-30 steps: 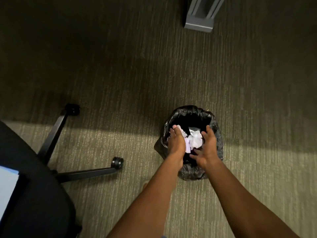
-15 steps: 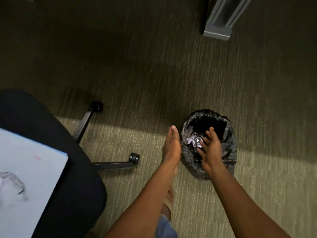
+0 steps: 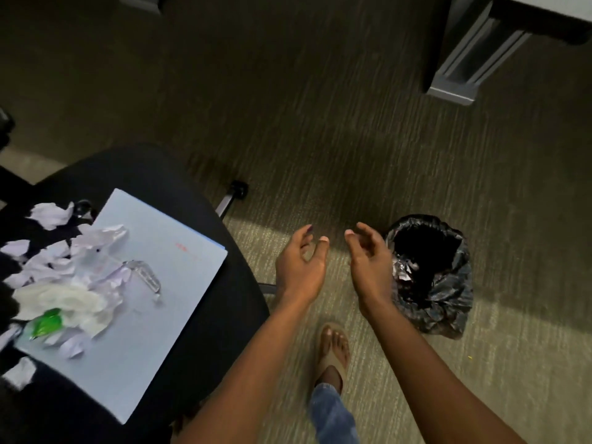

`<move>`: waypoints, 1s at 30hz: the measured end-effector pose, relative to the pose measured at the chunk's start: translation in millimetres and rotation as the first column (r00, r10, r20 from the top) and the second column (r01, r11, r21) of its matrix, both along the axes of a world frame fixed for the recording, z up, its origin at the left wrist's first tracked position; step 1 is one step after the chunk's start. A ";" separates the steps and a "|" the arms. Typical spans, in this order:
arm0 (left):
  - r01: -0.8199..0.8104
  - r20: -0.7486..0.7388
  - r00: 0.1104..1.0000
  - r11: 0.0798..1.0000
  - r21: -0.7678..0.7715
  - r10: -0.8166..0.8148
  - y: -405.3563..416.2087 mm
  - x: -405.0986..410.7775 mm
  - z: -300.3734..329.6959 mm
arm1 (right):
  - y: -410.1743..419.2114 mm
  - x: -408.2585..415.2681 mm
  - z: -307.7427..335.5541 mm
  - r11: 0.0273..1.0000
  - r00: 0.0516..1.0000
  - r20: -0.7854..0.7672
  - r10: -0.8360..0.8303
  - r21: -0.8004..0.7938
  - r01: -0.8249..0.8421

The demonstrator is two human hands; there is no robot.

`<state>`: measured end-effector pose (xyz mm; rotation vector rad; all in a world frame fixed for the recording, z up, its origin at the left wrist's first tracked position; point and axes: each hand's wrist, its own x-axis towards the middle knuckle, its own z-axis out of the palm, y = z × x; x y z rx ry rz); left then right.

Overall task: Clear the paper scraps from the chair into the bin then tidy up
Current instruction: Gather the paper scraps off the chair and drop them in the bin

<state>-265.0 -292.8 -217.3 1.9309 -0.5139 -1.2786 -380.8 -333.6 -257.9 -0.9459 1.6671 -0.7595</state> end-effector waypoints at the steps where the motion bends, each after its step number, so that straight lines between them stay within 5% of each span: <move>1: -0.008 0.026 1.000 1.000 -0.006 0.008 9.6 13.4 6.6 | 7.4 13.7 4.3 0.999 0.999 -0.022 0.046 -0.019 -0.047; 11: -0.134 0.261 0.956 0.991 -0.031 0.137 132.5 123.1 38.9 | 91.7 143.8 37.5 0.804 0.819 -0.227 0.527 -0.180 -0.567; 14: -0.234 0.318 0.917 0.971 -0.055 0.239 167.8 147.2 39.0 | 110.3 181.8 32.4 0.627 0.649 -0.345 0.678 -0.191 -0.756; 19: -0.381 0.364 0.850 0.922 -0.074 0.381 207.5 176.6 36.4 | 123.4 247.6 12.1 0.266 0.191 -0.574 0.796 0.049 -0.963; 23: -0.419 0.457 0.787 0.903 -0.097 0.415 226.7 193.1 31.2 | 122.0 275.0 -1.9 0.121 0.007 -0.617 0.787 0.143 -0.982; 25: -0.392 0.540 0.753 0.915 -0.089 0.375 234.3 203.2 26.1 | 119.8 277.4 -4.7 0.095 -0.032 -0.638 0.769 0.164 -0.982; 30: -0.319 0.765 0.632 0.942 0.106 0.127 243.4 244.4 0.7 | 121.6 275.3 -3.6 0.143 0.053 -0.611 0.790 0.099 -0.985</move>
